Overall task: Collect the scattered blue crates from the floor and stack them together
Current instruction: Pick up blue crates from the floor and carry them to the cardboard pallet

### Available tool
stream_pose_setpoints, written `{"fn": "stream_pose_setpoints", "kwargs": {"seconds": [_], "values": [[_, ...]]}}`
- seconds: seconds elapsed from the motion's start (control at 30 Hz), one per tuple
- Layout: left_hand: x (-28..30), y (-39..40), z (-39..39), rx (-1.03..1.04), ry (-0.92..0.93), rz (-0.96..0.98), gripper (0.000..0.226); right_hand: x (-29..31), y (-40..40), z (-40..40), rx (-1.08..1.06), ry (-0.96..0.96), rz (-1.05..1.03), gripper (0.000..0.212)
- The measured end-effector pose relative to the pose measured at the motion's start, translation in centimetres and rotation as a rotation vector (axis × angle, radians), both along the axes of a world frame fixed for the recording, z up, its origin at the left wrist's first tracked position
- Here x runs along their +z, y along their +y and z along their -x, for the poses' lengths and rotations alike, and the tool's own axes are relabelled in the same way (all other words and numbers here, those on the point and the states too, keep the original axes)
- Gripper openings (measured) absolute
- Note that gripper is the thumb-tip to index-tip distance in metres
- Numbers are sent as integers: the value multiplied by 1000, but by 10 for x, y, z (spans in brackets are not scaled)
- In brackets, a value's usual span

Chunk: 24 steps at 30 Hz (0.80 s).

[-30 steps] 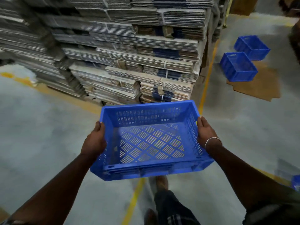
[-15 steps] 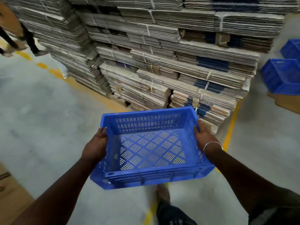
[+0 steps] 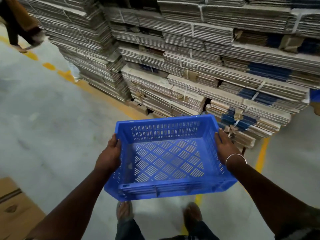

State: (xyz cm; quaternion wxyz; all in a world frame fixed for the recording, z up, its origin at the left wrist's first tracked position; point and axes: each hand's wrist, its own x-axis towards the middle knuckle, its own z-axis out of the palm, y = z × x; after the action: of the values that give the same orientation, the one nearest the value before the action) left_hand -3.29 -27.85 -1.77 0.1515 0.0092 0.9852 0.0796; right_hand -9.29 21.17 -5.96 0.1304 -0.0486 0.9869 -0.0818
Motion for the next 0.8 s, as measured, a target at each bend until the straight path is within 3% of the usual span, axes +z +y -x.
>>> {"fn": "stream_pose_setpoints", "kwargs": {"seconds": [0.13, 0.3, 0.37, 0.5, 0.8], "values": [[-29, -72, 33, -61, -31, 49, 83, -7, -77, -22, -157, -53, 43, 62], [-33, -146, 68, -219, -86, 82, 87, -5, -164, -45, -341, -107, 38, 71], [-25, -167, 82, -253, -73, 102, 85, -7, -187, -61, -370, -74, 67, 64], [-19, -187, 118, -330, -78, 124, 76, -16, -227, -80, -443, 65, 56, 62], [-48, -201, 173, -305, -114, 101, 80, -65, -254, -77, -581, -141, 170, 69]]}}
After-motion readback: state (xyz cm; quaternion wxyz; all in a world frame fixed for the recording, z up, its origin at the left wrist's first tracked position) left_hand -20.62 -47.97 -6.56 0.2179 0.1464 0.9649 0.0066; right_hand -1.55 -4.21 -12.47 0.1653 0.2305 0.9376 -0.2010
